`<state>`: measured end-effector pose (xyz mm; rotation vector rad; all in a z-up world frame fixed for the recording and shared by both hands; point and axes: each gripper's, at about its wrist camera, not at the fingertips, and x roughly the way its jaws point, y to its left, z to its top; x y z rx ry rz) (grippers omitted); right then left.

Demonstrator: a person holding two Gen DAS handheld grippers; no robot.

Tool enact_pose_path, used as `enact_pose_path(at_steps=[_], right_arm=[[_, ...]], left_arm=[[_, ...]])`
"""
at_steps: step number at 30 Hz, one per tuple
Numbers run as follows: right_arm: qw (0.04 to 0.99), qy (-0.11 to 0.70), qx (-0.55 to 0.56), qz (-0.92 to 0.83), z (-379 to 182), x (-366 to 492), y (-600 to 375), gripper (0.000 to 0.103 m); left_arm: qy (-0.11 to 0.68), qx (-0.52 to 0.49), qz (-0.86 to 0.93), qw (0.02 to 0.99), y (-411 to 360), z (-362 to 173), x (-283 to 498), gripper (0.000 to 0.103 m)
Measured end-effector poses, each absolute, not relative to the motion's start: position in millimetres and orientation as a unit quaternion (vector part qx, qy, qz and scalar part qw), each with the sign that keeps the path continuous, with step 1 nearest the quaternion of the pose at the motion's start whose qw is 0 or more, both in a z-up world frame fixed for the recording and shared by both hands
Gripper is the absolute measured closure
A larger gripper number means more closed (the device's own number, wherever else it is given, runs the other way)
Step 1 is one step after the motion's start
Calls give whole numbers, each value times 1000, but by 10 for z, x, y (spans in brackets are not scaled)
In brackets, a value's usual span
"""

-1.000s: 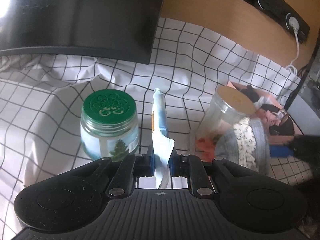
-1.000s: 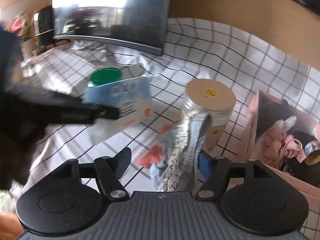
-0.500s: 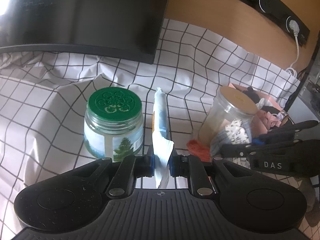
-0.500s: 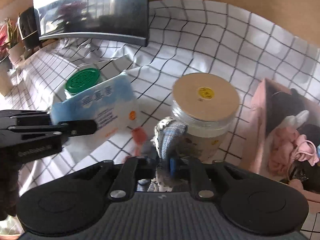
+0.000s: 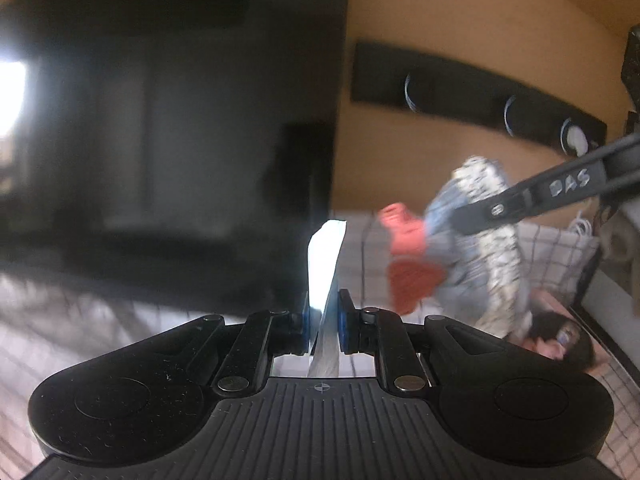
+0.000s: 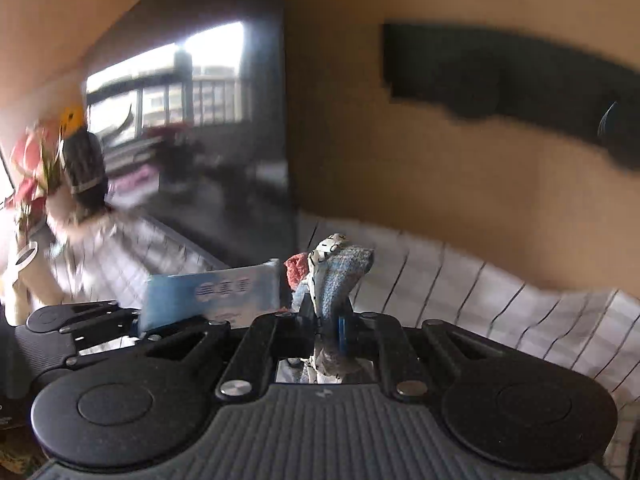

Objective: Organize soft objects
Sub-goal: 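Lift the wipes packet and grey cloth and carry both over the pink box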

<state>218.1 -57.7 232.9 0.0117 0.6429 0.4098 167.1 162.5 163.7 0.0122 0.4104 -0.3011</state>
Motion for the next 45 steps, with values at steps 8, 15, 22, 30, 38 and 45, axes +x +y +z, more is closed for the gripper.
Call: enact_pose_path(at_steps=[8,15,22,30,38,45], right_arm=[[957,255,-14,140,2706,1946,-1217,93],[969,236,6,71,2684,1663,-1920,93],[969,247,18,19,2571,1478,-2415,93],[968,249,21,-2,2519,1331,-2630,93],[958,275,76,11,2135,1514,-2744,93],[924,349,155,21,1198,1914,-2715,93]], left_arm=[[162,54,-162,972,1508,2127,1702,87],[154,54,-216,963,1027,2300,1674,87],[187,46,-308,932,212,2126,1696,87],[269,-44,-412,869,-559,1679,1782,87],[382,19,-330,863,-975,944,2177,81],[393,51,-312,864,-937,854,2435,76]])
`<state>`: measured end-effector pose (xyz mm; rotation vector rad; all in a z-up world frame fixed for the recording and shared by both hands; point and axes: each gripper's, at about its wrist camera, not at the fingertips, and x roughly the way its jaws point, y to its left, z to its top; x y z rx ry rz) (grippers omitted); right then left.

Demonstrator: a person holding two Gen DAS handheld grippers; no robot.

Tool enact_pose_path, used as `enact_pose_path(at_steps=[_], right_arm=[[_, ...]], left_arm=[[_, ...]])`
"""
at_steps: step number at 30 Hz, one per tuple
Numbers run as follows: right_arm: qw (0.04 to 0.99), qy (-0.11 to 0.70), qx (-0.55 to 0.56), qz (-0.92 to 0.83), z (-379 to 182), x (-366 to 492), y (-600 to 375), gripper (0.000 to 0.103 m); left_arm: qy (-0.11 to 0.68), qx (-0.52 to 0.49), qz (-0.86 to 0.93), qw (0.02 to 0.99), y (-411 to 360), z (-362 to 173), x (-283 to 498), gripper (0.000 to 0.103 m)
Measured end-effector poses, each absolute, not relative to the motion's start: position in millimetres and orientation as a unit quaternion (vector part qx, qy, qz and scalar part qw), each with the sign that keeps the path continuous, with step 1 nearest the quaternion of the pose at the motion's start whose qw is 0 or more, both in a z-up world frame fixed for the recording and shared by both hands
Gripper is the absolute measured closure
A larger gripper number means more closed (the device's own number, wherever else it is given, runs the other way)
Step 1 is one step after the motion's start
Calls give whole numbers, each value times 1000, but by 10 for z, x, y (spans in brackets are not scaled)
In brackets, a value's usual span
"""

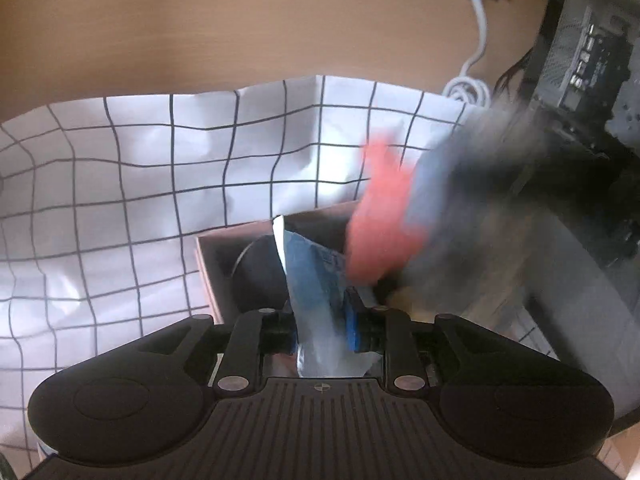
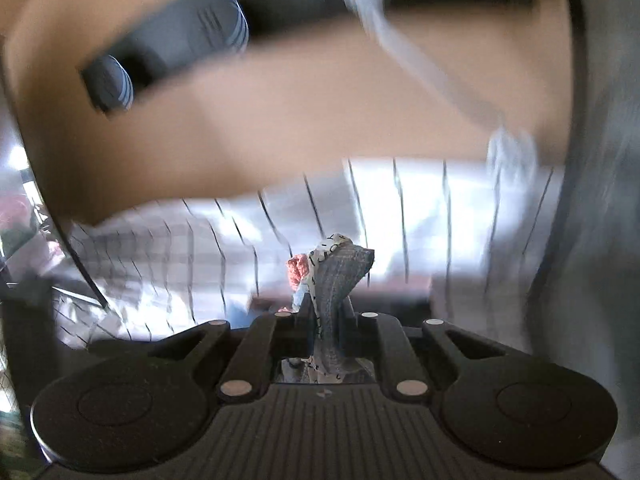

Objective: Organize soft objects
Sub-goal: 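Lift the wipes packet and grey cloth and carry both over the pink box, then lower the wipes packet and grey cloth into the pink box and open both tools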

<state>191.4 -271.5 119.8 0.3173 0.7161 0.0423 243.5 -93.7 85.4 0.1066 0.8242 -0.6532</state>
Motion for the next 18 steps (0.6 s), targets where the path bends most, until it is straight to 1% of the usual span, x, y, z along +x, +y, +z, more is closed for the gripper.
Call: enact_pose_path(at_steps=[4,5,10,15,18], right_arm=[[899,410,156,-3,601,2111,-2640,92],[900,408,155,-2,534,2117,-2626,92],[904,407,130,-4,480,2193,-2580,91],[900,412,139,-11,394,2222,-2680,90],[900,413,136,-14,366,2227,-2698,90]], left_arm=[[402,55,-314,858,-948,813,2518,74],[403,59,-316,857,-944,799,2533,74],[407,68,-324,851,-924,745,2595,73],[405,90,-333,847,-1017,726,2654,73],[412,84,-332,845,-1025,701,2691,73]])
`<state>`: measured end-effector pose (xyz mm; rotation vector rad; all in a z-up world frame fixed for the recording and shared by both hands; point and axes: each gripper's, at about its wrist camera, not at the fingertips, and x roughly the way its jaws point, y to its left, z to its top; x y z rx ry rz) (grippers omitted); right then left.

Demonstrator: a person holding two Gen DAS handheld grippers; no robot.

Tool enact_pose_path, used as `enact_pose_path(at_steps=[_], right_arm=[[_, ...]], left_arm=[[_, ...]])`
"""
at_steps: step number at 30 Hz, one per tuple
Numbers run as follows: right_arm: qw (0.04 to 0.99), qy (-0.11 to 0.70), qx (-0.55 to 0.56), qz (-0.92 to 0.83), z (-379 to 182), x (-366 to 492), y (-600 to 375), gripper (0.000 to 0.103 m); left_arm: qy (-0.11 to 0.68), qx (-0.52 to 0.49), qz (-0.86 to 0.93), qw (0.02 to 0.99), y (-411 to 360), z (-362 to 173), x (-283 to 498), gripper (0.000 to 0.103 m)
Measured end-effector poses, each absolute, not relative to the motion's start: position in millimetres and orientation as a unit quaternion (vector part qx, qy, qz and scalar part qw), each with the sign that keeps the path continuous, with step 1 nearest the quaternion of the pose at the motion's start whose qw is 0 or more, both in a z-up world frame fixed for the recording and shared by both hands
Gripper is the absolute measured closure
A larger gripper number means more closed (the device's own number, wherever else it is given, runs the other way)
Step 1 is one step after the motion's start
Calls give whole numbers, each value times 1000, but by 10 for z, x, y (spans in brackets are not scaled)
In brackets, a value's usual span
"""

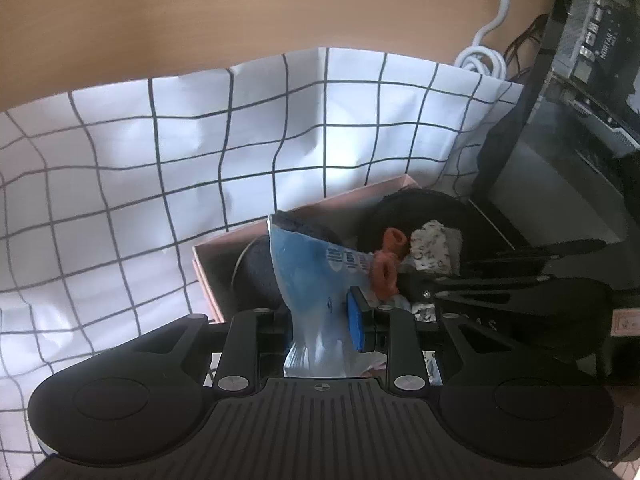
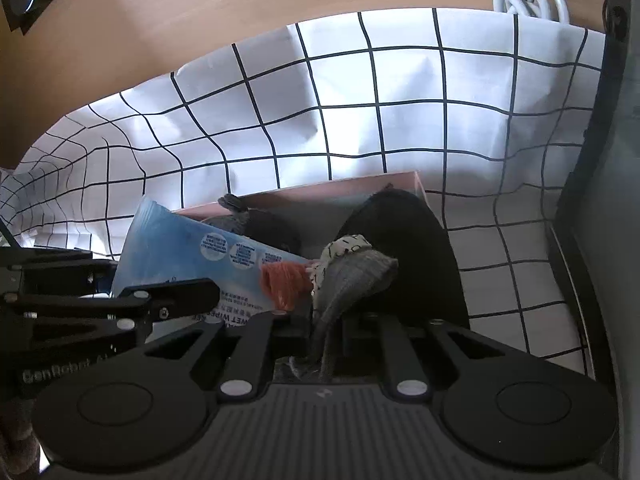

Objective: Organize soft objects
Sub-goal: 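Lower the wipes packet and grey cloth into the pink box and open both tools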

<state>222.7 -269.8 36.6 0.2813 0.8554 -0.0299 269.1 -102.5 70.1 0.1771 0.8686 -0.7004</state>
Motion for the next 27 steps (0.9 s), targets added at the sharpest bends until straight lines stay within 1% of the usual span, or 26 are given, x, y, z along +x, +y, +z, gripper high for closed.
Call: enact_pose_path(at_steps=[3,5,7,9,11,15,17,18,21,24,27], right_arm=[[902,412,128,-18,370,2186,-2670,89],[904,411,119,-19,393,2145,-2648,86],[905,412,106,-21,431,2104,-2628,71],[906,409,103,-21,482,2041,-2637,63],[911,398,105,-15,554,1963,-2653,61],[924,369,103,-10,749,1849,-2648,61],[926,361,112,0,824,1818,-2651,73],[925,361,118,5,842,1816,-2655,81],[914,383,130,21,784,1900,-2622,83],[898,420,126,25,550,1986,-2538,83],[901,416,120,26,474,1971,-2505,83]], left_arm=[[412,78,-335,844,-995,709,2681,73],[416,68,-337,842,-965,740,2676,73],[420,56,-338,840,-923,791,2660,75],[414,53,-340,843,-877,871,2615,77],[400,55,-339,850,-835,966,2553,79],[372,46,-337,864,-752,1185,2479,83],[362,39,-338,868,-724,1263,2463,85],[360,35,-340,868,-718,1285,2460,88],[368,50,-344,863,-772,1236,2464,90],[385,82,-331,858,-866,1055,2501,90],[404,92,-320,852,-905,884,2591,92]])
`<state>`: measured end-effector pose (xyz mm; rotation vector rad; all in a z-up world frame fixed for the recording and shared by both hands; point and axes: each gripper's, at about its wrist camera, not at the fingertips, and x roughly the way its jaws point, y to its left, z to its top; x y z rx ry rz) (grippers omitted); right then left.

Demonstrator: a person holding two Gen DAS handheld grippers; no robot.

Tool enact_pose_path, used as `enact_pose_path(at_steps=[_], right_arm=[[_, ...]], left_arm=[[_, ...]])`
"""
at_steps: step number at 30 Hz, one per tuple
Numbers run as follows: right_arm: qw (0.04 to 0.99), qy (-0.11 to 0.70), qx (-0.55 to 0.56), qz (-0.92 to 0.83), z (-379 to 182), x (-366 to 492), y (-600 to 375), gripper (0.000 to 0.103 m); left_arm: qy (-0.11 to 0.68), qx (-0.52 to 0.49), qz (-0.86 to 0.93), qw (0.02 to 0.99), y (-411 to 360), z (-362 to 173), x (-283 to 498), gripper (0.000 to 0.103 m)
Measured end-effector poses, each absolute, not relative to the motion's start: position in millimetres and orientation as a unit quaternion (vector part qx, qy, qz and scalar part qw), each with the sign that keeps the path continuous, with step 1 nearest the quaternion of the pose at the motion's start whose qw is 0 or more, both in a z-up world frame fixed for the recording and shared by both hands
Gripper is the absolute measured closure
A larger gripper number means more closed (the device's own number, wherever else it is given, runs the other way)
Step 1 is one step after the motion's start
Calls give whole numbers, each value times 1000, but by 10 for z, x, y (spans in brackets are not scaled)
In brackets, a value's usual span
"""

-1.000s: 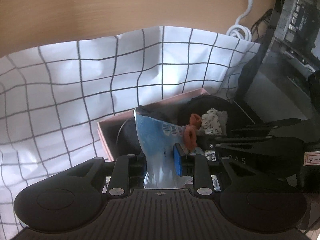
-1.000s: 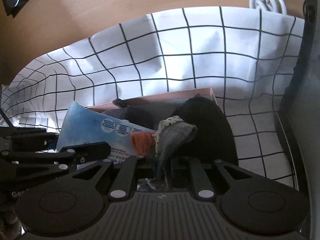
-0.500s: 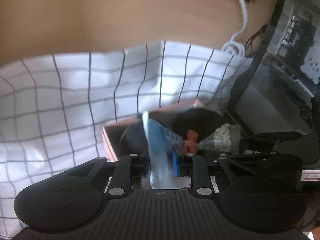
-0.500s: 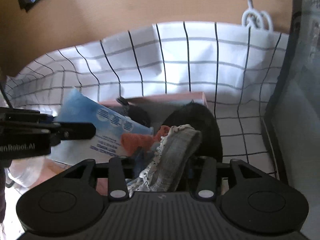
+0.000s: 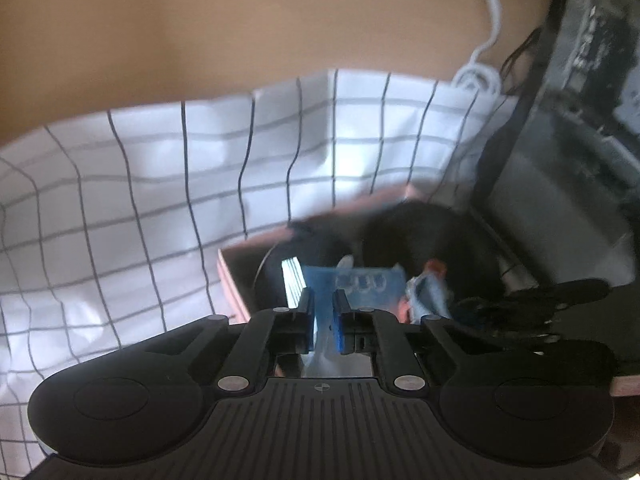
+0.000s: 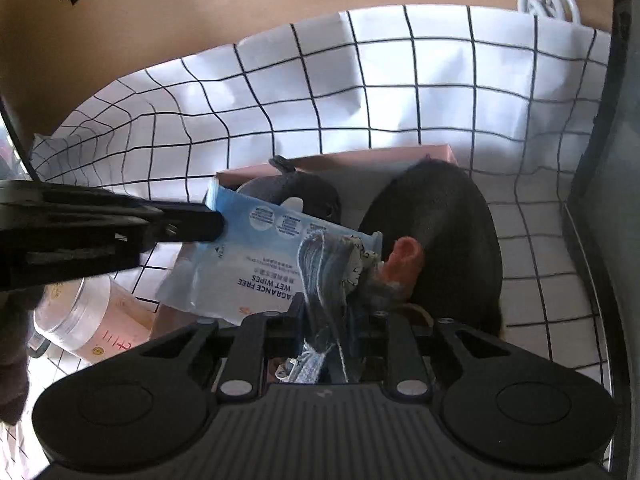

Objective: Organize soft objects
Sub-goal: 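Lower the wipes packet and grey cloth into the pink box and open both tools, then move the right tool to the clear plastic strip beside the flower-label jar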

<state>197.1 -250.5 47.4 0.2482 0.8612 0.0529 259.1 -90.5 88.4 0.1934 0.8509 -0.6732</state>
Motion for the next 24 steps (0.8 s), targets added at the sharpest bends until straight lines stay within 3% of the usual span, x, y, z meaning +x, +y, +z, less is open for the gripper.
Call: enact_pose_path(at_steps=[4,7,14,18,24], right_arm=[[909,404,98,28,597,1874,-2496,78],[919,385,82,17,739,1741,-2517,48],[940,337,52,-15,1133,1489,-2506,45],[952,303,46,-22,1334,1267,-2451,36],[950,312,9,5,1247,982,-2061,35]], left_arm=[[410,83,-316,852,-895,847,2646,91],[409,57,-320,853,-794,967,2642,85],[343,22,-310,887,-400,1456,2439,85],[287,-23,-307,907,-26,1741,2164,85],[246,-30,-280,928,473,1735,1530,85]])
